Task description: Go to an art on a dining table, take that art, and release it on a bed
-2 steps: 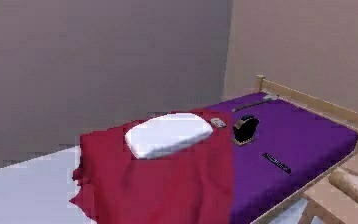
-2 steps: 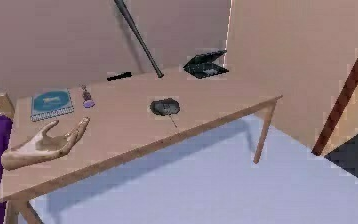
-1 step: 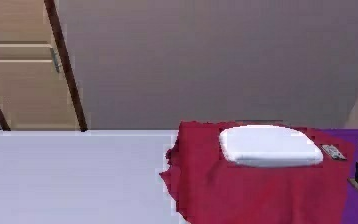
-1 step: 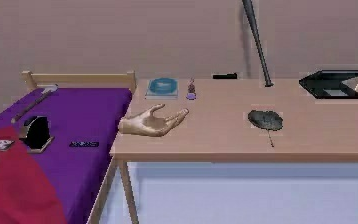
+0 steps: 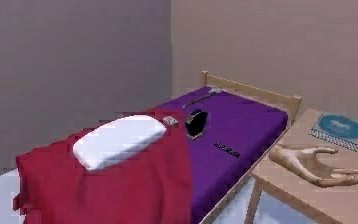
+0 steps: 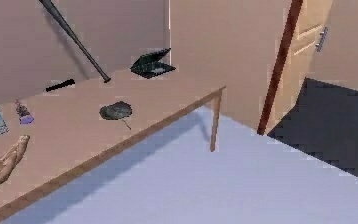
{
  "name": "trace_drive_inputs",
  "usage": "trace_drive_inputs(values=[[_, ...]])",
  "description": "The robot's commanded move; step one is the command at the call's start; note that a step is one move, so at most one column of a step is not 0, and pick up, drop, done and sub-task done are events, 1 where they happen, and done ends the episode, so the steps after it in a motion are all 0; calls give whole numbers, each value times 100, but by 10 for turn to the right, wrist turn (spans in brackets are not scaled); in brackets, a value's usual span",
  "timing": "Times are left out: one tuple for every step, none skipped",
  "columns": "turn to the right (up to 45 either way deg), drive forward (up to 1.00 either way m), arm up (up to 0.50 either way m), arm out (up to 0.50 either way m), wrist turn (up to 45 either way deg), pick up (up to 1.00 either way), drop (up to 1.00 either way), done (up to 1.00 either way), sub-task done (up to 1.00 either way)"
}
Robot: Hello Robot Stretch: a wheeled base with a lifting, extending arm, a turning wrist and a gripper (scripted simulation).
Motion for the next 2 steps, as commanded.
trace_drive_inputs(values=[[420,0,0,0,0,0,0,0,0],[30,0,0,0,0,0,0,0,0]])
